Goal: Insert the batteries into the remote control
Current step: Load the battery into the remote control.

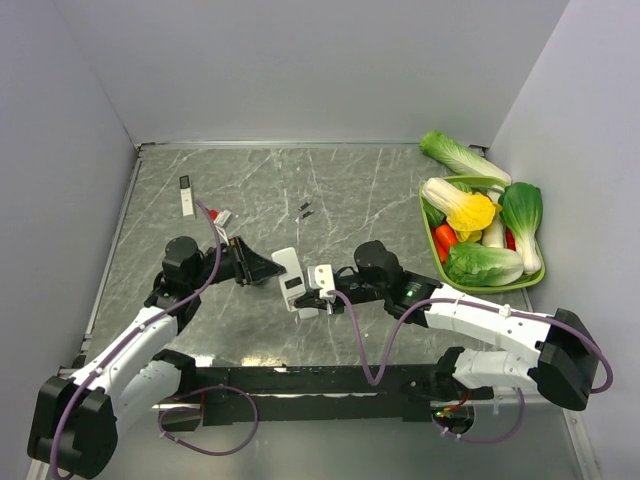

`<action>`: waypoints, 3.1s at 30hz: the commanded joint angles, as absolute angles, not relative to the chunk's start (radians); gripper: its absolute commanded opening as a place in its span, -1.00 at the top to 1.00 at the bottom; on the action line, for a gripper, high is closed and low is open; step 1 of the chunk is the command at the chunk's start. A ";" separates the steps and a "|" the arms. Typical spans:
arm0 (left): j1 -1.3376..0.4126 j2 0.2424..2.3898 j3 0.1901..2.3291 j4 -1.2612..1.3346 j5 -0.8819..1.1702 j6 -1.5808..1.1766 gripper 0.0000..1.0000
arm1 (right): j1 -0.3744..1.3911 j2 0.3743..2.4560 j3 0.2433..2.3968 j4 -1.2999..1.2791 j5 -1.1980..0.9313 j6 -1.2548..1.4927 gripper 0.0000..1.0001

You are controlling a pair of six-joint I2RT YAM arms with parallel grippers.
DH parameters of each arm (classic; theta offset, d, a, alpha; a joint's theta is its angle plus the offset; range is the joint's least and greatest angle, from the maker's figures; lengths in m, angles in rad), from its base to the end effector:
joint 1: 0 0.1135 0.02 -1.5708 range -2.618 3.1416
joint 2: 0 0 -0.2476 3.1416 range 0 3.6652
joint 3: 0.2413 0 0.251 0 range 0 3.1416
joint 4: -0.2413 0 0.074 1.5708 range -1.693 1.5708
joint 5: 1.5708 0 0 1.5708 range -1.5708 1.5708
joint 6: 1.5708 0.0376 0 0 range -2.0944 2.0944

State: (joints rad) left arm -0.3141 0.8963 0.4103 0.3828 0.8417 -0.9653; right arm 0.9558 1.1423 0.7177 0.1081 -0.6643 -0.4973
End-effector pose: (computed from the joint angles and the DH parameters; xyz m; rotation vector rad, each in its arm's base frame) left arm 0.1886 -0.0908 0.2359 0.1120 1.9282 -1.6073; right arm 0.1324 0.2277 0.2607 -1.5893 1.0856 0.9348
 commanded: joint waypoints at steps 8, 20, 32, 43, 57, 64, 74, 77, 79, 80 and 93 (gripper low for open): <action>-0.319 0.873 0.462 0.416 0.871 -0.963 0.98 | 0.960 1.177 0.759 0.135 -0.710 -0.551 1.00; -0.319 0.897 0.477 0.390 0.896 -0.973 0.98 | 0.959 1.195 0.765 0.106 -0.715 -0.614 1.00; -0.319 0.914 0.509 0.316 0.879 -0.928 0.98 | 0.960 1.218 0.824 -0.097 -0.693 -0.695 0.96; -0.319 0.953 0.492 0.348 0.879 -0.957 0.98 | 0.962 1.292 0.897 -0.189 -0.701 -0.726 0.77; -0.319 0.982 0.459 0.402 0.861 -1.012 0.98 | 0.963 1.327 0.931 -0.250 -0.692 -0.747 0.61; -0.319 0.991 0.439 0.430 0.854 -1.032 0.98 | 0.965 1.333 0.937 -0.273 -0.696 -0.752 0.52; -0.319 0.999 0.431 0.428 0.845 -1.039 0.98 | 0.968 1.335 0.943 -0.275 -0.698 -0.749 0.47; -0.319 1.002 0.428 0.423 0.841 -1.035 0.98 | 0.968 1.327 0.939 -0.272 -0.689 -0.746 0.40; -0.319 1.003 0.426 0.425 0.839 -1.040 0.98 | 0.965 1.322 0.936 -0.265 -0.681 -0.741 0.32; -0.319 1.005 0.426 0.425 0.838 -1.040 0.98 | 0.965 1.319 0.936 -0.264 -0.680 -0.736 0.28; -0.318 1.032 0.396 0.465 0.819 -1.092 0.98 | 0.963 1.312 0.930 -0.233 -0.623 -0.704 0.15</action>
State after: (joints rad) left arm -0.3176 1.0275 0.4019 0.3927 0.8230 -1.0607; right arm 0.9581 1.3186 0.9131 -0.2638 -0.6479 -0.7181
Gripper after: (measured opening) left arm 0.248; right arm 0.377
